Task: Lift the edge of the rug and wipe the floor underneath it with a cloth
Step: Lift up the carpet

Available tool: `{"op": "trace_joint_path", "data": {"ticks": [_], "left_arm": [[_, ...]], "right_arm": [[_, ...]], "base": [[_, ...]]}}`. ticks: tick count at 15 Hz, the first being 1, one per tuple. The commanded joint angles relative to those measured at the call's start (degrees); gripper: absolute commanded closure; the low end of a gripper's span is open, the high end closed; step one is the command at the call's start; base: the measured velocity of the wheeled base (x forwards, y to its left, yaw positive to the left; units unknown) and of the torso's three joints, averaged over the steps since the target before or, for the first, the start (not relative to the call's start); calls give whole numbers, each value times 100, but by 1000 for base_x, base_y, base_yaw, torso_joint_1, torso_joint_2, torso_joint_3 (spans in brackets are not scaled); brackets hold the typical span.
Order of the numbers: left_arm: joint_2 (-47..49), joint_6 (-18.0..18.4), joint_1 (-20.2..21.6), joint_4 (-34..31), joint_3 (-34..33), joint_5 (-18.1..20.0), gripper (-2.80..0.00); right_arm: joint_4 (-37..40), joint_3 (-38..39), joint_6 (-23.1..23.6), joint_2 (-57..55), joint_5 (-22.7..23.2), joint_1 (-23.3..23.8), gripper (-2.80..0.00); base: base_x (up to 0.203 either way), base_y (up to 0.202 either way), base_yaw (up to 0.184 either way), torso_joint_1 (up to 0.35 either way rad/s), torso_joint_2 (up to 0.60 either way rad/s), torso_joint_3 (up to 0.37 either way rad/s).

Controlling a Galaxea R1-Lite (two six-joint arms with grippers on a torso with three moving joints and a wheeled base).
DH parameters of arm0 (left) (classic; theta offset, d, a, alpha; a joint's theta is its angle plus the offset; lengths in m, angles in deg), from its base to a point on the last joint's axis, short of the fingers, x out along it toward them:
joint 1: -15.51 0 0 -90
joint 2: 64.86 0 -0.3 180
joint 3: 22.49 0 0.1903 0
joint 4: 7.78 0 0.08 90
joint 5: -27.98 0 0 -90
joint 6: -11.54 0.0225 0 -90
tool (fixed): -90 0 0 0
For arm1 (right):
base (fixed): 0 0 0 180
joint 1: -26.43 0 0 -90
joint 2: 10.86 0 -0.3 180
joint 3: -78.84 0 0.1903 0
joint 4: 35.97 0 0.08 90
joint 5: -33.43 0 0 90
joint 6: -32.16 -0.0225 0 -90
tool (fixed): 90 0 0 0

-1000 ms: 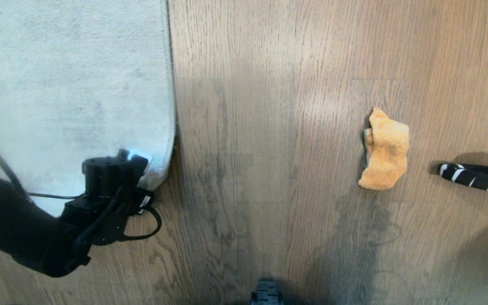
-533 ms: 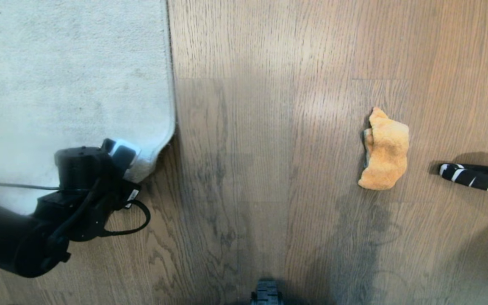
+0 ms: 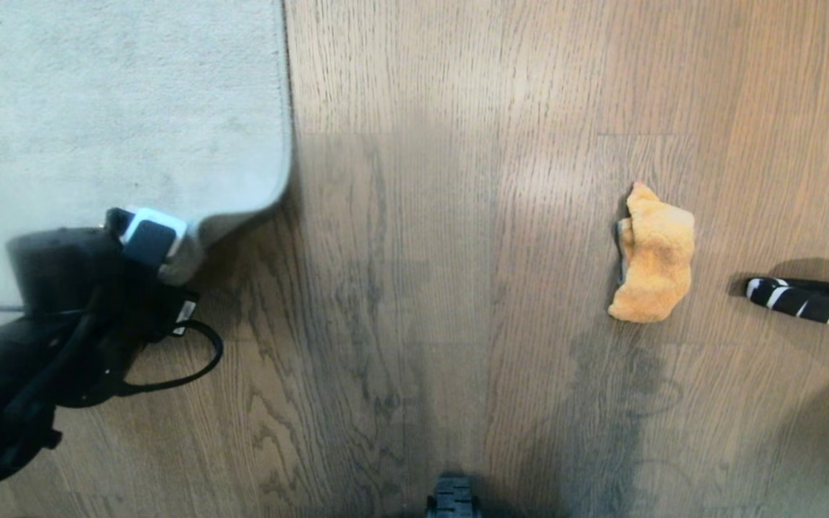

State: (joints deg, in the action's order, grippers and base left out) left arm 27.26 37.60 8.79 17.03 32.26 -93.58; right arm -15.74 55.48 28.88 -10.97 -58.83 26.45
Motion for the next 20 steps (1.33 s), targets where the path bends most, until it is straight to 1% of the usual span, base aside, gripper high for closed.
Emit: {"op": "trace_joint_path", "data": {"ticks": [1,3,6,7,9,10,11,14,18,20], "left_arm": [[-656,13,315,-275,-57,-43,0],[-1156,-56,629,-700,-116,-38,0],[-1803,-316,894,-1358,-241,-16,0],[-1954,-540,923,-1530,-263,87,0],[-2232,-1153,939,-1831,-291,412,0],[-2374,-1359,974,-1948,-300,572,0],[-2499,-1473,1053,-2025,-310,777,0],[-2776,-1714,1396,-2174,-407,1910,0],[-2832,-1951,1412,-2169,-285,2843,0],[-2884,-1989,1411,-2181,-169,3293,0]], "right_arm": [[-3,0,-6,2,-3,-2,0],[-3,0,-6,2,-3,-2,0],[-3,0,-6,2,-3,-2,0],[-3,0,-6,2,-3,-1,0],[-3,0,-6,2,-3,5,0],[-3,0,-6,2,-3,-2,0],[-3,0,-6,2,-3,-2,0],[-3,0,-6,2,-3,-2,0],[-3,0,-6,2,-3,-2,0],[-3,0,-6,2,-3,1,0]], "base": [[0,0,0,0,0,0],[0,0,0,0,0,0],[0,0,0,0,0,0],[0,0,0,0,0,0],[0,0,0,0,0,0],[0,0,0,0,0,0],[0,0,0,0,0,0],[0,0,0,0,0,0],[0,0,0,0,0,0],[0,0,0,0,0,0]]}}
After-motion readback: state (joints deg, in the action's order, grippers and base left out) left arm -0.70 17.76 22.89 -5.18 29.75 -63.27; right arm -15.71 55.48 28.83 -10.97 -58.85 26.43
